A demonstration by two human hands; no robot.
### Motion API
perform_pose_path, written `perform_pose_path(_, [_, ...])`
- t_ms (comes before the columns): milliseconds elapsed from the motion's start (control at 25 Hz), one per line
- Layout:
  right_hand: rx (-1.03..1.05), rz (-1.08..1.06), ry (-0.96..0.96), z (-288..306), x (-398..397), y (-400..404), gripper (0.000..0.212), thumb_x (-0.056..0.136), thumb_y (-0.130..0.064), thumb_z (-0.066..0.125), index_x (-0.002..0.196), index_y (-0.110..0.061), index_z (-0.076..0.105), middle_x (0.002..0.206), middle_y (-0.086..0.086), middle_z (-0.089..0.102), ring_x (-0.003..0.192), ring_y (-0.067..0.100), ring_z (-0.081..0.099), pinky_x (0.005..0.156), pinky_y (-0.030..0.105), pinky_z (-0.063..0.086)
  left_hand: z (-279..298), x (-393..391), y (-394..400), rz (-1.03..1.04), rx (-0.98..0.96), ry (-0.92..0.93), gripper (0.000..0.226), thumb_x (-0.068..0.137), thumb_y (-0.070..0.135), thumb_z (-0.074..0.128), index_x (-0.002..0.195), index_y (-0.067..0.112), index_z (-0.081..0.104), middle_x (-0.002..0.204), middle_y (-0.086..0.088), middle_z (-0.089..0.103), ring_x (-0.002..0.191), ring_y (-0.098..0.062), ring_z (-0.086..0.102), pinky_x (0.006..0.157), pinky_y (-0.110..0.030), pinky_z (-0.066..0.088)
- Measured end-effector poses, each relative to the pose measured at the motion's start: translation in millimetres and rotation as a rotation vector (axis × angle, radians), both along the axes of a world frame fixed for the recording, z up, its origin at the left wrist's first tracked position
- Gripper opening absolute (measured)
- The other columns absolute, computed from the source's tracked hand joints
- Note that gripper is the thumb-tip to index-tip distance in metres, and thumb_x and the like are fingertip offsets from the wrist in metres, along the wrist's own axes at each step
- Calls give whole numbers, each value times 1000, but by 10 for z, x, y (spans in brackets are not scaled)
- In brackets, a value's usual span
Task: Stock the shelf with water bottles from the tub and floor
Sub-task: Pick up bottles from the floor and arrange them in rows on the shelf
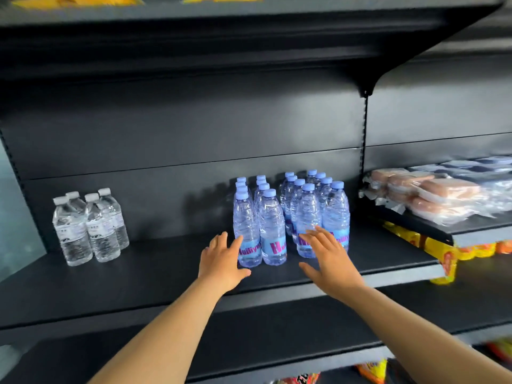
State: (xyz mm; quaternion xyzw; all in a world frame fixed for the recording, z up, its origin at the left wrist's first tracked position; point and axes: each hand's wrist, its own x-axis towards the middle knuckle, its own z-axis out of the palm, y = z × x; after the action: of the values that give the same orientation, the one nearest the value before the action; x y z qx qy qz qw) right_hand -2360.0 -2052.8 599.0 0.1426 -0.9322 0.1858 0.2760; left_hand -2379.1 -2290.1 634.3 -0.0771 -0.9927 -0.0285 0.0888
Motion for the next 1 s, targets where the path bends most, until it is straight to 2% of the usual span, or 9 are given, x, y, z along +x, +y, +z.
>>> perform_pose_path(120, [166,-119,-21,82,702,74,68,87,-46,57,145,-23,29,154,-1,24,147,21,8,117,33,11,31,622,-30,-91,-134,38,83,85,47,59,149,25,10,157,-12,3,146,-28,3,116,-42,15])
perform_pose_path(320, [258,-289,-147,20,1920,175,80,84,-57,55,148,-25,20,158,2,8,147,23,-5,118,41,4,-103,1575,-38,-147,-180,98,85,83,48,62,148,24,13,156,-12,5,146,-29,2,117,-44,13])
perform_pose_path(440, [280,-359,-219,-141,2506,323,81,82,-57,56,148,-24,21,157,4,9,147,25,-3,118,44,5,-333,2053,37,-176,-177,67,87,82,49,63,149,24,14,156,-13,6,146,-29,3,116,-44,14])
perform_pose_path(560, [217,-409,-282,-393,2938,471,82,82,-55,60,148,-24,22,158,6,11,147,26,-2,118,46,5,-650,2385,92,-219,-218,3,89,81,50,64,149,25,12,156,-14,7,145,-30,4,116,-44,16])
perform_pose_path(720, [185,-466,-373,-876,3412,694,80,81,-53,61,146,-23,24,156,8,14,146,28,0,118,46,7,-1158,2747,261,-279,-235,-92,91,80,52,63,149,25,10,157,-14,6,145,-31,6,115,-45,18])
perform_pose_path(1000, [92,-514,-519,-1833,4062,1201,81,81,-49,63,146,-22,25,156,6,16,146,27,4,117,44,10,-2184,3233,764,-393,-192,-199,89,77,51,66,148,23,19,154,-16,15,143,-31,15,113,-41,24])
